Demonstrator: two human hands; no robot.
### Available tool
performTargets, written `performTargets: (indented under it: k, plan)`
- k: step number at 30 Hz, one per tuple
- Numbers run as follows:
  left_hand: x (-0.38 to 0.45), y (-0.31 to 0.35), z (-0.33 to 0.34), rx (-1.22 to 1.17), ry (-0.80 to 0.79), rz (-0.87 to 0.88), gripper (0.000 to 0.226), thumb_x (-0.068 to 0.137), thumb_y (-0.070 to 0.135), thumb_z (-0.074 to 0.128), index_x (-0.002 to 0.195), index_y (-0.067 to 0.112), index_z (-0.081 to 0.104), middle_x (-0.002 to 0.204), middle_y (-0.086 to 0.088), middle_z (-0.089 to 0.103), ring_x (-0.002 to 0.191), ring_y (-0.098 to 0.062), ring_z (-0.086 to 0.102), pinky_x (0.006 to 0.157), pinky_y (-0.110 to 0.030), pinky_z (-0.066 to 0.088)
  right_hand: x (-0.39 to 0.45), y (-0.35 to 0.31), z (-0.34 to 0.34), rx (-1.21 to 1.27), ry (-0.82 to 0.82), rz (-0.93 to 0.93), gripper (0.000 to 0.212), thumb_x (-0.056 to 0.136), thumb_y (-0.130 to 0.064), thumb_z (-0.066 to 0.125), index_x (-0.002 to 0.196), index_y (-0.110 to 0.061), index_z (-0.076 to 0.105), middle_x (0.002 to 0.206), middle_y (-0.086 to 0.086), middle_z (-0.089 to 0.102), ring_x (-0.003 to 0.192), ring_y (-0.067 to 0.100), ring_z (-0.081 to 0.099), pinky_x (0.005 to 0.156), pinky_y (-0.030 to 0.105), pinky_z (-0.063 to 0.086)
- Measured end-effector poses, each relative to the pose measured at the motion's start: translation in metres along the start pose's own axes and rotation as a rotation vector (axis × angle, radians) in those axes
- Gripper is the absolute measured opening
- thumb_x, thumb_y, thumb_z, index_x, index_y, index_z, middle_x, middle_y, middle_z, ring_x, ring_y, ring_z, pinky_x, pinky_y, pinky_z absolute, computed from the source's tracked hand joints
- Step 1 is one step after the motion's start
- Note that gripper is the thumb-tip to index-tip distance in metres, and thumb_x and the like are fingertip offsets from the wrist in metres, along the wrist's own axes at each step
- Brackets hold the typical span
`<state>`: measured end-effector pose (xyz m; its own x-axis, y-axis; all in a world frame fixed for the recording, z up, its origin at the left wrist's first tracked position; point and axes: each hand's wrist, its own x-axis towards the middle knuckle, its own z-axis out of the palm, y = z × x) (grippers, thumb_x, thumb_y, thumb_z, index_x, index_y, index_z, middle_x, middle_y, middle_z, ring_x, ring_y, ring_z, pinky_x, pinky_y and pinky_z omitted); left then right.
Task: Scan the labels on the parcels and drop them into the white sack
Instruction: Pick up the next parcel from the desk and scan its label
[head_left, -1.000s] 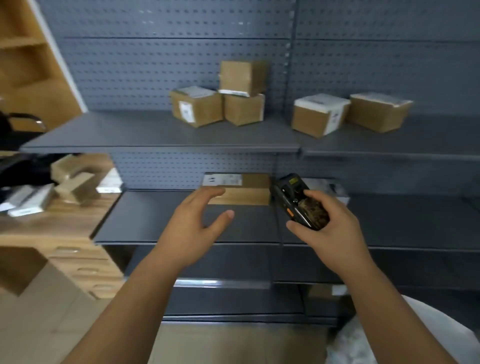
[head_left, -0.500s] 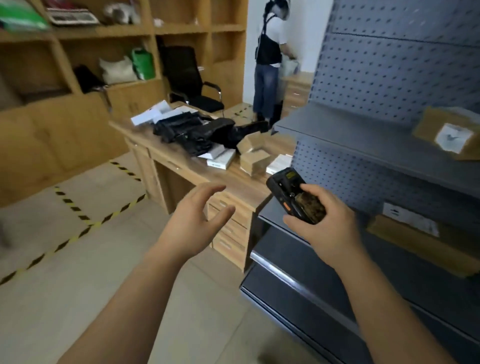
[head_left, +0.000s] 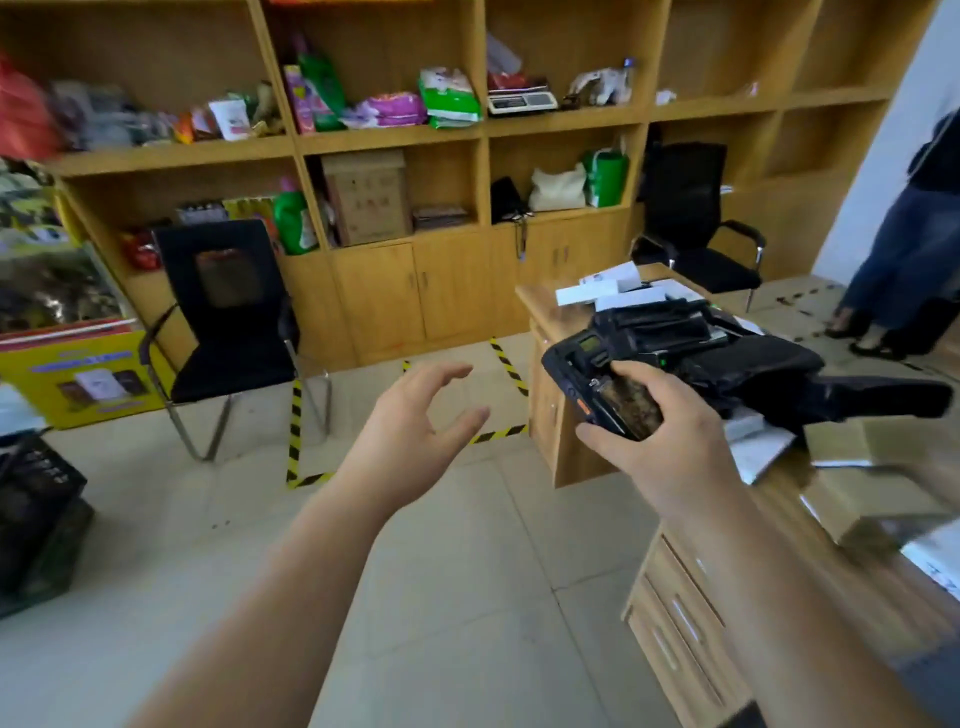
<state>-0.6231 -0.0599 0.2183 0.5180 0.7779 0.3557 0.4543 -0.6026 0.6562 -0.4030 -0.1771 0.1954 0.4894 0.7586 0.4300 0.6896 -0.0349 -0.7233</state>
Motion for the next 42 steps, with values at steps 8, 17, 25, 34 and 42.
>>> performTargets:
  k: [8, 17, 25, 34, 42]
  plan:
    - [0.080, -0.080, -0.017, 0.043, 0.061, -0.110, 0.044, 0.092, 0.040, 0.063, 0.134, 0.028, 0.053, 0.121, 0.022, 0.049, 0.115, 0.003, 0.044, 0.105, -0.026, 0.039, 0.109, 0.007, 0.094, 0.024, -0.095, -0.090, 0.065, 0.068, -0.041, 0.085, 0.127, -0.037, 0.059, 0.118, -0.013, 0.059, 0.113, 0.010, 0.055, 0.095, 0.029, 0.047]
    - [0.253, -0.182, 0.002, -0.054, -0.067, -0.039, 0.043, 0.093, 0.039, 0.062, 0.133, 0.027, 0.054, 0.119, 0.020, 0.050, 0.113, 0.000, 0.046, 0.102, -0.026, 0.040, 0.230, 0.030, 0.179, -0.052, -0.022, 0.086, 0.064, 0.068, -0.040, 0.086, 0.126, -0.040, 0.059, 0.117, -0.022, 0.057, 0.109, -0.002, 0.051, 0.094, 0.023, 0.044]
    - [0.395, -0.196, 0.049, -0.166, -0.282, 0.186, 0.042, 0.092, 0.038, 0.063, 0.131, 0.026, 0.056, 0.128, 0.016, 0.056, 0.122, -0.003, 0.048, 0.105, -0.031, 0.042, 0.293, 0.053, 0.178, -0.155, 0.200, 0.330, 0.061, 0.070, -0.034, 0.086, 0.125, -0.038, 0.060, 0.109, -0.030, 0.052, 0.109, -0.002, 0.052, 0.097, 0.023, 0.044]
    - [0.489, -0.202, 0.142, -0.214, -0.431, 0.268, 0.040, 0.091, 0.039, 0.064, 0.129, 0.031, 0.056, 0.109, 0.039, 0.045, 0.102, 0.012, 0.042, 0.091, -0.018, 0.038, 0.349, 0.126, 0.167, -0.191, 0.332, 0.500, 0.063, 0.068, -0.034, 0.086, 0.125, -0.040, 0.060, 0.118, -0.018, 0.056, 0.109, 0.002, 0.054, 0.095, 0.023, 0.042]
    - [0.608, -0.196, 0.221, -0.169, -0.452, 0.275, 0.043, 0.090, 0.042, 0.063, 0.130, 0.027, 0.057, 0.128, 0.017, 0.057, 0.120, -0.002, 0.050, 0.103, -0.035, 0.045, 0.449, 0.214, 0.155, -0.178, 0.370, 0.512, 0.063, 0.070, -0.034, 0.087, 0.127, -0.037, 0.060, 0.120, -0.019, 0.055, 0.110, 0.002, 0.051, 0.098, 0.026, 0.042]
